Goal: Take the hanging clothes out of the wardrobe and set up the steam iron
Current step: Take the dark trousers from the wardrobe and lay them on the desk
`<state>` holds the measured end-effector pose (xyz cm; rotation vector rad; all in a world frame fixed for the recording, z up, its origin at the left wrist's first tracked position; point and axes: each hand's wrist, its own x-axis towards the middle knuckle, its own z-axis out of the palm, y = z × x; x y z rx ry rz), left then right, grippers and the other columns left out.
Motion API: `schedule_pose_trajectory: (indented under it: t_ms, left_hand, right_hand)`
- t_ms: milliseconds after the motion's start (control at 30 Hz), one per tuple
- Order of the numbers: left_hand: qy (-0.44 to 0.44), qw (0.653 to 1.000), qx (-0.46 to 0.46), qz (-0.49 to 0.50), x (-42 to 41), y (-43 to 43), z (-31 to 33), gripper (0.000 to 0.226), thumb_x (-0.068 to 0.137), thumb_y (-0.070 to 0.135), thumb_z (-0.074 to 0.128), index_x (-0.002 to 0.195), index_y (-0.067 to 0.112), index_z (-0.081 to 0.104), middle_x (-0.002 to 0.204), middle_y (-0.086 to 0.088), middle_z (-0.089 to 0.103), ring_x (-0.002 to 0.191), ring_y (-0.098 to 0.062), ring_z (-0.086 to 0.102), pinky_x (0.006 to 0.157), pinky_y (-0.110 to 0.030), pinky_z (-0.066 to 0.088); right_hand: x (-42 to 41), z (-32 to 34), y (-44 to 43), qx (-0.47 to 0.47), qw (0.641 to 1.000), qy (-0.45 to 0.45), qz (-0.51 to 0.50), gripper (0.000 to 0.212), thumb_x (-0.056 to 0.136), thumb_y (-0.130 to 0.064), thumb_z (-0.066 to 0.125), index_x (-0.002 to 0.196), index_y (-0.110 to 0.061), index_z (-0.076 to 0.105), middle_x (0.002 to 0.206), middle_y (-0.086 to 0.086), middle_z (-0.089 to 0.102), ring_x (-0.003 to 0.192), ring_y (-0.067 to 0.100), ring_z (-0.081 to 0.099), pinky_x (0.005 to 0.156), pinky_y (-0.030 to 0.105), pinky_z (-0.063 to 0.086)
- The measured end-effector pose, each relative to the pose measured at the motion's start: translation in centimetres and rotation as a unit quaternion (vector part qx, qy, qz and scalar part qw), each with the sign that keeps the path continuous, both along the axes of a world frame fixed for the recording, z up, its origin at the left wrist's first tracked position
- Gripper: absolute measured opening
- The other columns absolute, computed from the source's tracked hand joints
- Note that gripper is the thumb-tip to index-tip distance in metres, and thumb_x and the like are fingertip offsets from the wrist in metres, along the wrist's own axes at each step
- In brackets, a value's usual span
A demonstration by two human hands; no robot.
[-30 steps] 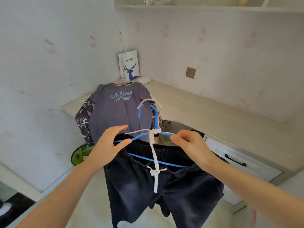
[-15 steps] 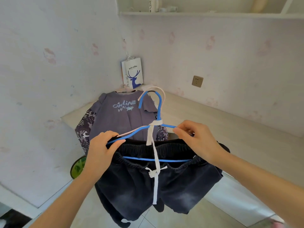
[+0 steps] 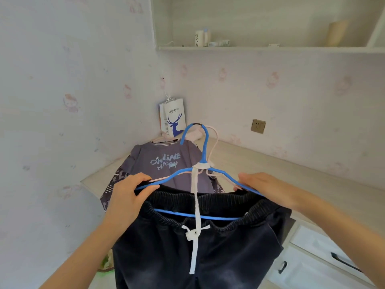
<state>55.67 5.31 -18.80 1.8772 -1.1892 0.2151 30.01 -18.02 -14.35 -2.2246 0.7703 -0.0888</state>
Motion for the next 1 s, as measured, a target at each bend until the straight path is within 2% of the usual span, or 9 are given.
schedule_pose_trajectory:
  t_ms: [67,167,267,333,400,467,600,767,1000]
  left_hand:
    - [0.004,1.000,0.005,-0.002,1.3,0.1,-0.3,0.008,0.081,0.020,0.071,0.082,0.022,0.064,0.090,0.012,0.060,0.079,-0.013,0.055,0.065,-0.021,0.044]
    - [0.001,1.000,0.014,0.000,2.9,0.4,-0.6,0.011,0.081,0.018,0.073,0.081,0.023,0.064,0.071,0.008,0.061,0.077,-0.013,0.055,0.066,-0.023,0.045]
    - [0.017,1.000,0.012,0.001,4.1,0.9,-0.4,0.028,0.081,0.018,0.072,0.078,0.040,0.055,0.076,0.007,0.064,0.078,-0.013,0.054,0.066,-0.029,0.048]
    - [0.025,1.000,0.011,0.008,5.2,1.3,-0.1,0.028,0.081,0.020,0.072,0.078,0.042,0.054,0.077,0.008,0.065,0.078,-0.012,0.055,0.069,-0.035,0.051]
    - [0.026,1.000,0.006,0.016,6.3,1.6,0.2,0.019,0.081,0.021,0.072,0.081,0.036,0.060,0.078,0.009,0.065,0.077,-0.012,0.056,0.072,-0.037,0.051]
    - [0.010,1.000,-0.003,0.026,7.2,1.6,0.9,0.009,0.081,0.020,0.072,0.087,0.024,0.067,0.078,0.012,0.065,0.076,-0.012,0.058,0.074,-0.036,0.051]
    - [-0.036,0.998,-0.012,0.052,8.9,0.9,3.0,0.020,0.081,0.021,0.072,0.100,0.014,0.070,0.091,0.002,0.068,0.084,-0.020,0.063,0.081,-0.035,0.050]
    - [-0.066,0.994,-0.035,0.078,11.3,-0.9,5.8,0.024,0.083,0.025,0.070,0.105,0.014,0.069,0.099,-0.002,0.068,0.092,-0.024,0.061,0.082,-0.037,0.048]
    - [-0.069,0.991,-0.060,0.099,16.0,-4.3,9.7,0.028,0.084,0.038,0.067,0.107,0.022,0.069,0.102,0.002,0.070,0.095,-0.023,0.062,0.084,-0.046,0.051]
  right_hand:
    - [0.9,-0.8,-0.6,0.044,0.998,0.049,0.011,0.069,0.069,-0.089,0.032,0.096,-0.036,0.067,0.116,-0.013,0.063,0.110,0.008,0.057,0.110,0.041,0.032]
    - [2.1,-0.4,0.6,0.049,0.997,0.052,0.023,0.056,0.075,-0.081,0.039,0.083,-0.035,0.070,0.101,-0.013,0.064,0.098,0.008,0.059,0.109,0.040,0.034]
    - [2.8,0.4,1.8,0.070,0.996,0.041,0.033,0.041,0.095,-0.054,0.041,0.100,-0.022,0.067,0.116,0.012,0.058,0.113,0.026,0.053,0.105,0.034,0.034]
    - [3.3,0.3,2.6,0.054,0.997,0.016,0.059,0.035,0.096,-0.049,0.044,0.099,-0.023,0.067,0.100,0.018,0.057,0.097,0.035,0.053,0.091,0.043,0.039]
    - [4.2,-0.1,2.9,0.002,0.997,-0.025,0.072,0.023,0.092,-0.049,0.052,0.076,-0.035,0.061,0.071,-0.002,0.046,0.068,0.019,0.043,0.069,0.038,0.036]
    - [5.2,-0.7,2.8,-0.076,0.995,-0.046,0.050,0.022,0.093,-0.043,0.054,0.074,-0.031,0.052,0.068,-0.007,0.046,0.062,0.012,0.040,0.062,0.032,0.035]
    - [7.3,0.4,2.9,-0.265,0.960,-0.090,0.009,0.022,0.094,-0.043,0.049,0.081,-0.028,0.040,0.068,-0.007,0.049,0.056,0.012,0.044,0.051,0.024,0.033]
    - [10.7,3.3,1.7,-0.445,0.890,-0.080,-0.064,0.026,0.095,-0.046,0.045,0.095,-0.020,0.045,0.088,-0.005,0.054,0.065,0.016,0.046,0.054,0.030,0.034]
    - [15.8,7.1,-2.4,-0.473,0.865,-0.147,-0.077,0.027,0.096,-0.045,0.043,0.094,-0.018,0.047,0.090,-0.003,0.056,0.069,0.020,0.053,0.056,0.035,0.042]
